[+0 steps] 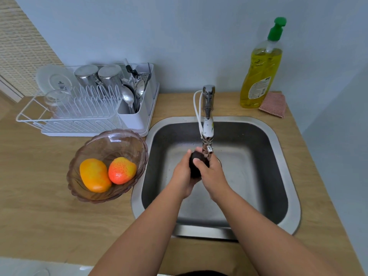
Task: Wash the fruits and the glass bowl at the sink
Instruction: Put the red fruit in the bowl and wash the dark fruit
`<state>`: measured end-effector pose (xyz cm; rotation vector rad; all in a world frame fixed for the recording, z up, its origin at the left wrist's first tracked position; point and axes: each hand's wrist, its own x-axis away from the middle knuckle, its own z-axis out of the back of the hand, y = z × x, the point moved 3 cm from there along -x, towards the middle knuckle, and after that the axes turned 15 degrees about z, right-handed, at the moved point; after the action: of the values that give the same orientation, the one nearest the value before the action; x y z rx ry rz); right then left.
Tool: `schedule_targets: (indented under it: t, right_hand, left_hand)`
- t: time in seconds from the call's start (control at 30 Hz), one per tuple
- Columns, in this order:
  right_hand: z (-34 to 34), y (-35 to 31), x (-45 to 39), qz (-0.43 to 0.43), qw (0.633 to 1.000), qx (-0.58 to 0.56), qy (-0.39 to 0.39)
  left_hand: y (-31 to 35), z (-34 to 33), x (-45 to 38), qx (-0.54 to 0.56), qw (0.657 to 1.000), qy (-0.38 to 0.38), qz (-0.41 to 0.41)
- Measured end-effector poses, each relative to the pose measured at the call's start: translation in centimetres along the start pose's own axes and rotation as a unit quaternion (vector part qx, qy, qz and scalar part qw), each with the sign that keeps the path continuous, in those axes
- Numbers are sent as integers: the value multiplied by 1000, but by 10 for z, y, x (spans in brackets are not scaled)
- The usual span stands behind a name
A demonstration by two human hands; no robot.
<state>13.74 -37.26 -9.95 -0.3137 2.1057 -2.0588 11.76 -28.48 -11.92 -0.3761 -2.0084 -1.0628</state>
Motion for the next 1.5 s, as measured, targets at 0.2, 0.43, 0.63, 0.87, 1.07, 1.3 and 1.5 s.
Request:
schedule_targets:
  t: [0.2, 0.43, 0.63, 0.87, 1.07, 1.3, 1.5]
  right_hand:
    - [7, -4, -11, -85, 992, 10, 98]
    - [5, -1, -6, -249, 962, -103, 48]
    - [-1, 1, 5, -3, 999, 34, -3]
    - [-8, -5, 7, 26, 999, 21, 18]
    - [-6, -20, 2, -181, 977, -89, 74]
    - [-9, -14, 11, -144, 986, -79, 6]
    - [-5, -1, 32, -41, 994, 24, -94]
  left_hand:
    - [-14, -8, 4, -142, 977, 57, -151]
    - [-14, 1, 6, -285, 898, 66, -329]
    - [-1, -8, 1, -67, 991, 94, -74]
    - [-7, -10, 15, -100, 971, 137, -168]
    - [-16, 4, 21, -255, 873, 103, -403]
    - [-15, 14, 17, -204, 925, 85, -309]
    - [2, 13, 16, -144, 976, 102, -130]
